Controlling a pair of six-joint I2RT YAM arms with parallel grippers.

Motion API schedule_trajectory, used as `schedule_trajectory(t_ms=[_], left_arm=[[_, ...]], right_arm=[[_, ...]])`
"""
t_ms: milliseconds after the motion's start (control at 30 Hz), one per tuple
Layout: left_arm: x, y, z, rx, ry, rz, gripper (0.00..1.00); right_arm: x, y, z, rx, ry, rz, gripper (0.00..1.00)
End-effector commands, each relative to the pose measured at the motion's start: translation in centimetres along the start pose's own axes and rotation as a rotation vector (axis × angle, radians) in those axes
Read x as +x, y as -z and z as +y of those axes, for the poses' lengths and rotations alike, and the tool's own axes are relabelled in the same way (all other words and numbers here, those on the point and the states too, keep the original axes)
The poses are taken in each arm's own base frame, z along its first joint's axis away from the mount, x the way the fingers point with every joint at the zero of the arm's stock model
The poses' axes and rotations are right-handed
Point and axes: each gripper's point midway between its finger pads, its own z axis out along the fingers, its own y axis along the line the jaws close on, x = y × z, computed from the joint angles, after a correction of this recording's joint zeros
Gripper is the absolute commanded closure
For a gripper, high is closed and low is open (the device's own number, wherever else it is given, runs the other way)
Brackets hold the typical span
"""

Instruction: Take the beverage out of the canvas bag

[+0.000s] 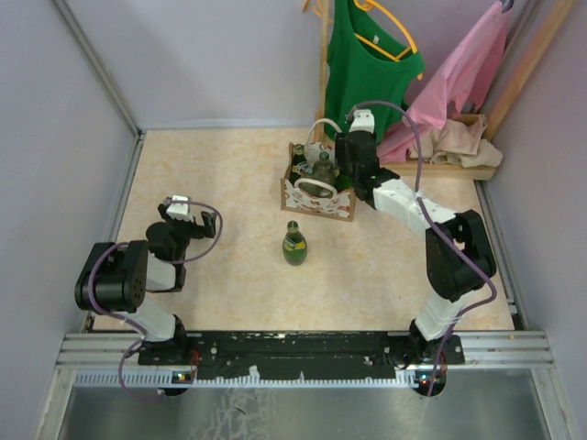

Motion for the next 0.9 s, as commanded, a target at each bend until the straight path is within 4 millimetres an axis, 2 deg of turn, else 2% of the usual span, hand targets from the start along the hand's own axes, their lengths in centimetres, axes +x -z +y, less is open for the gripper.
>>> schedule_trajectory(t_ms=[0, 200, 267, 333, 433, 467, 600, 867], left_arm=[[-0.6, -0.3, -0.1, 0.006, -0.009, -0.019, 0.00], [-0.6, -0.3, -0.1, 0.006, -0.010, -0.020, 0.00], [-0.6, -0.3, -0.2, 0.008, -0.010, -0.020, 0.00], [-0.6, -0.3, -0.1, 0.007, -0.010, -0.019, 0.00], [-0.6, -0.3, -0.2, 0.007, -0.009, -0.019, 0.00], [-0.6, -0.3, -0.2, 0.007, -0.009, -0.020, 0.00], [-0.6, -0.3, -0.2, 0.008, -0.010, -0.020, 0.00], [-0.6, -0.3, -0.1, 0.007, -0.010, -0.020, 0.00]], right_arm=[[-0.7, -0.6, 0.5, -0.021, -0.026, -0.038, 0.52], [-0.1, -1.1, 0.6, -0.021, -0.018, -0.031, 0.55], [0.1, -1.3, 0.6, -0.017, -0.012, -0.031, 0.59], [0.3, -1.5, 0.4, -0.008, -0.005, -0.027, 0.73], [0.3, -1.7, 0.3, 0.000, 0.004, -0.022, 1.00], [0.0, -1.6, 0.3, 0.002, 0.004, -0.027, 1.00], [-2.4, -0.7, 0.4, -0.012, 0.003, -0.080, 1.00], [-10.3, 1.9, 1.1, -0.073, -0.016, -0.234, 1.00]])
